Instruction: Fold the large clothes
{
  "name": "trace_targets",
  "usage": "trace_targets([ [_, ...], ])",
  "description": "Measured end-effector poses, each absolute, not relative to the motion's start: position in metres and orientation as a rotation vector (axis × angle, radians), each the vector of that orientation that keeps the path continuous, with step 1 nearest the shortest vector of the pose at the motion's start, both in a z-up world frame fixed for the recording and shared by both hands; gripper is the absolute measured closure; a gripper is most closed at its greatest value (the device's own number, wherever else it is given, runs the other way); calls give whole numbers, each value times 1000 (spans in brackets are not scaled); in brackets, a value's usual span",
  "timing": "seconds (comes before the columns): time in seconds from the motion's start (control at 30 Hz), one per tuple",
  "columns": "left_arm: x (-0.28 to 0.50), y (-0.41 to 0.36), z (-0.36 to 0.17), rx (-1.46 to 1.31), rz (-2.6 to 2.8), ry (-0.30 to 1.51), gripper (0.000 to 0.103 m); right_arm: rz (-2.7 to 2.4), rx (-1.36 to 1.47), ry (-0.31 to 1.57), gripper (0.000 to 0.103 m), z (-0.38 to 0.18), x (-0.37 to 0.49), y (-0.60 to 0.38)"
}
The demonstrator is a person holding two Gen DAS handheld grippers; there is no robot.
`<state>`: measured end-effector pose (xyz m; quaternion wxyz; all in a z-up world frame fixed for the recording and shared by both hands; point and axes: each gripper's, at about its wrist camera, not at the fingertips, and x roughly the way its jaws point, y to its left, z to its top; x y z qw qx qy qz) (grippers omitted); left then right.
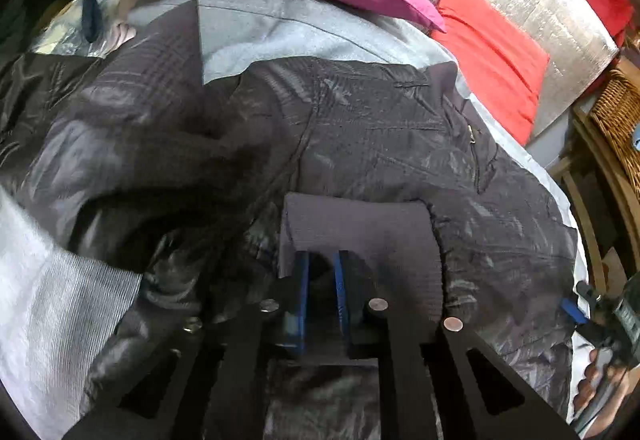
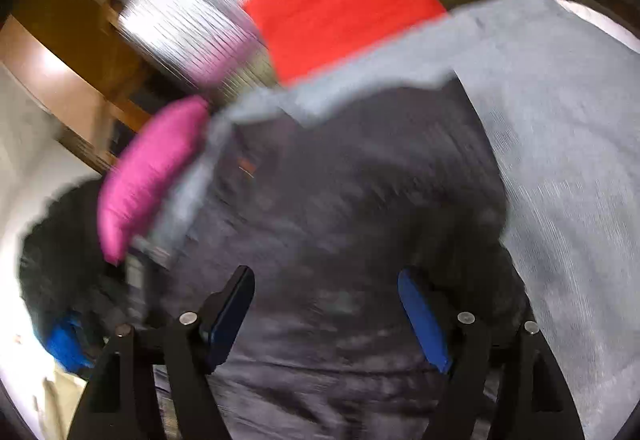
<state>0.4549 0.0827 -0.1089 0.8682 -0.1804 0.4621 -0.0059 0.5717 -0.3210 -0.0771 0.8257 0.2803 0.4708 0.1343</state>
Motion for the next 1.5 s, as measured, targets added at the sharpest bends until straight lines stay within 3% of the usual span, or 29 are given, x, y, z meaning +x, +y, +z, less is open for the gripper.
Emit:
trace_targets([
  [0.17, 439, 75, -57, -213, -26, 746, 98, 286, 564, 988, 25, -79, 563, -328],
  [0.33, 470, 77, -117, -103, 74, 969, 94, 285, 539, 992, 25, -79, 563, -321],
  [0.37, 465, 79, -118, -122, 77, 945, 94, 281, 537, 995, 25, -75, 562, -318],
  [0.47, 451, 88, -102, -200, 93, 915, 68, 291, 561, 969, 25, -57, 560, -322],
  [0.53, 440, 83, -83, -188, 141, 846, 43, 311, 565, 937, 25, -44, 557, -325],
  [0.6, 433, 73, -64, -144, 204, 764, 32, 328, 602, 921, 25, -35, 557, -324],
  [0.77, 435, 26, -56, -78, 93, 736, 32, 341, 635, 991, 24, -58, 563, -312],
  [0.83, 449, 4, -78, -7, 81, 826, 31, 312, 635, 1047, 24, -82, 567, -309],
  [0.9, 467, -8, -116, 47, 29, 1027, 30, 289, 606, 1027, 24, -76, 564, -305],
  [1.0, 465, -2, -113, 38, 35, 991, 29, 297, 561, 1001, 24, -53, 547, -293],
  [1.2, 399, 69, -37, -141, -6, 764, 26, 357, 379, 902, 22, -25, 467, -261],
  [1.3, 357, 147, -10, -199, 118, 638, 19, 365, 357, 905, 22, -38, 433, -242],
  [1.5, 291, 340, -8, -370, 330, 533, 18, 348, 292, 951, 22, -70, 399, -217],
])
